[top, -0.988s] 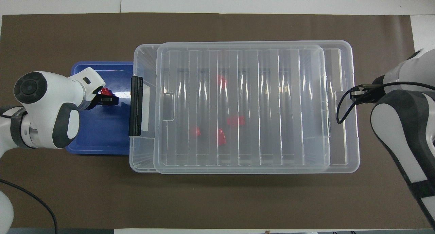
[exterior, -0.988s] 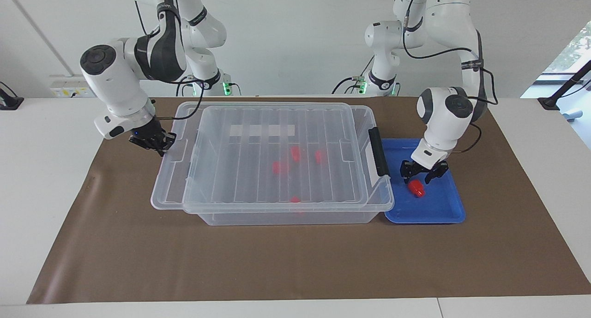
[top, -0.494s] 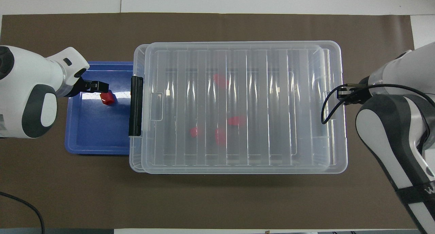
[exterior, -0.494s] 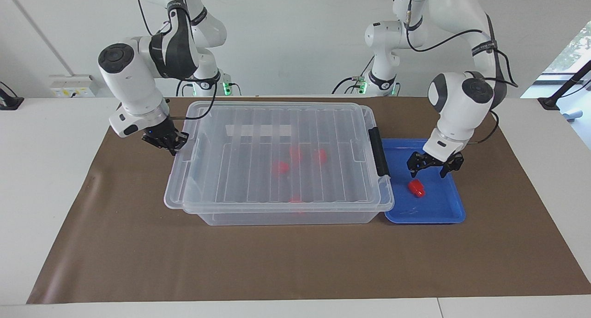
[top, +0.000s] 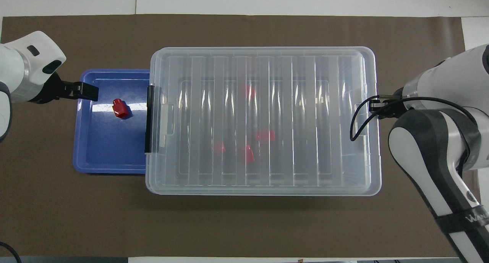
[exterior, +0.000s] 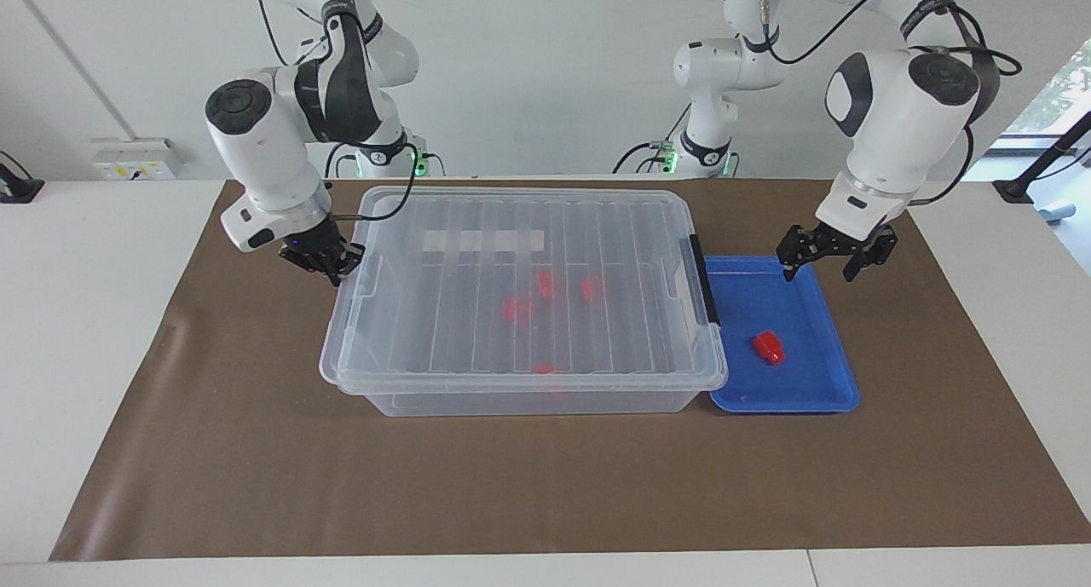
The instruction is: Place red block in blue tray from box
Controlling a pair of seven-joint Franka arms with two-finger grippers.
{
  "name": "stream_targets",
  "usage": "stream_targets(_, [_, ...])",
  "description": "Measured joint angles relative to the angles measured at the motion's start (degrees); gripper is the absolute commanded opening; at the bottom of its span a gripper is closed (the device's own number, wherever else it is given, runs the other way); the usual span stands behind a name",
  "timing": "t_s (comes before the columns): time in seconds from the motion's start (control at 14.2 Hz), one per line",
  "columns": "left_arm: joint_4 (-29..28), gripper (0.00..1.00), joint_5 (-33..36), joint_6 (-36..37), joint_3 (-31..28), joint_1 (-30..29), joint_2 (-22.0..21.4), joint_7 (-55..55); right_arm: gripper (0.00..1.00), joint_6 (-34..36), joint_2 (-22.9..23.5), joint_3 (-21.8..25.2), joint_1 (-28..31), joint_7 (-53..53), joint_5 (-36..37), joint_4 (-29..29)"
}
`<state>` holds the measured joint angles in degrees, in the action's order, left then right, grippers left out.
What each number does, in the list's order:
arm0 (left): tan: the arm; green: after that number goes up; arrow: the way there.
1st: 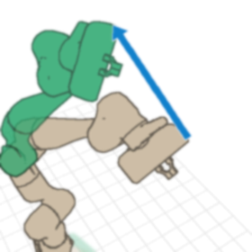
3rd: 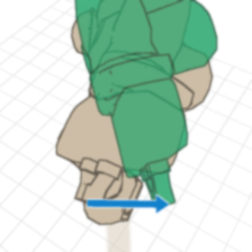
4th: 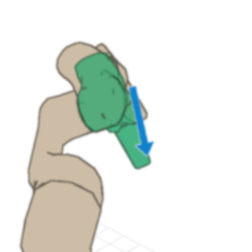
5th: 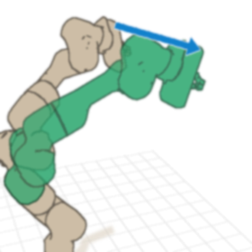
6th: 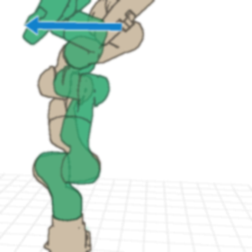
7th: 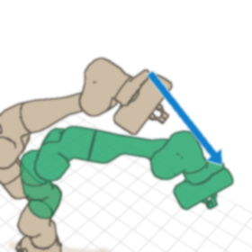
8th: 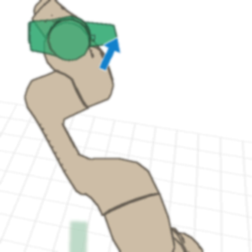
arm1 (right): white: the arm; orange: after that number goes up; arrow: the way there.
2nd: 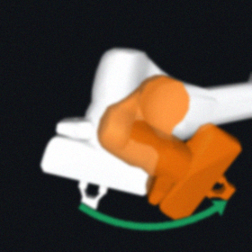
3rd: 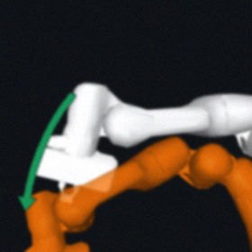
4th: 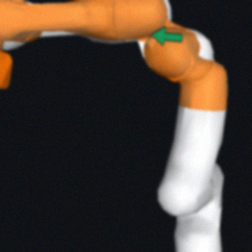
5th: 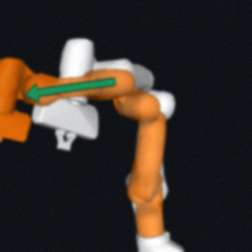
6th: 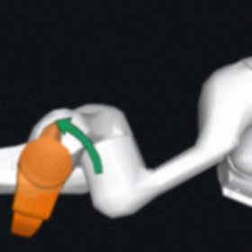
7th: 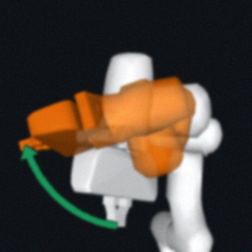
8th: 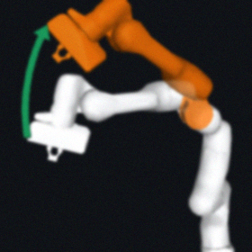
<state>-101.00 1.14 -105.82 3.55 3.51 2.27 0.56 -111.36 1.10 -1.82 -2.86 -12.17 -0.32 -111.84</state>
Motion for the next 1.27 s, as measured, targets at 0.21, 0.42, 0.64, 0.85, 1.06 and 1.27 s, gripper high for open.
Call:
stream_targets(0.21, [4.62, 1.0, -1.14, 7.38, -0.31, -0.04, -0.34, -0.12, 0.0, 0.0, 0.0, 0.0, -0.06, 0.0, 0.0, -0.02])
stream_targets(0.42, [6.58, 1.0, -1.25, 11.48, -0.35, -0.06, -1.26, -0.19, 0.0, 0.0, 0.0, 0.0, -0.07, 0.0, 0.0, -0.03])
stream_targets(0.64, [6.7, 1.0, -1.38, 14.86, -0.35, -0.06, -3.16, -0.24, 0.09, 2.3, -0.01, 0.03, 0.05, 0.0, 0.0, 0.91])
stream_targets(0.85, [6.69, 1.0, -1.46, 17.11, -0.29, -0.06, -5.09, -0.37, 1.0, 10.22, -0.15, 0.52, 1.57, 0.36, -0.04, 6.74])
stream_targets(1.06, [6.57, 1.0, -1.48, 19.72, -0.24, -0.05, -6.38, -0.42, 1.0, 16.62, -1.21, 0.92, 4.17, 4.6, -0.08, 12.78])
stream_targets(1.27, [6.47, 1.0, -1.73, 20.05, -0.25, -0.06, -6.52, -0.43, 1.0, 20.97, -1.93, 1.03, 5.82, 6.77, -0.04, 17.25])
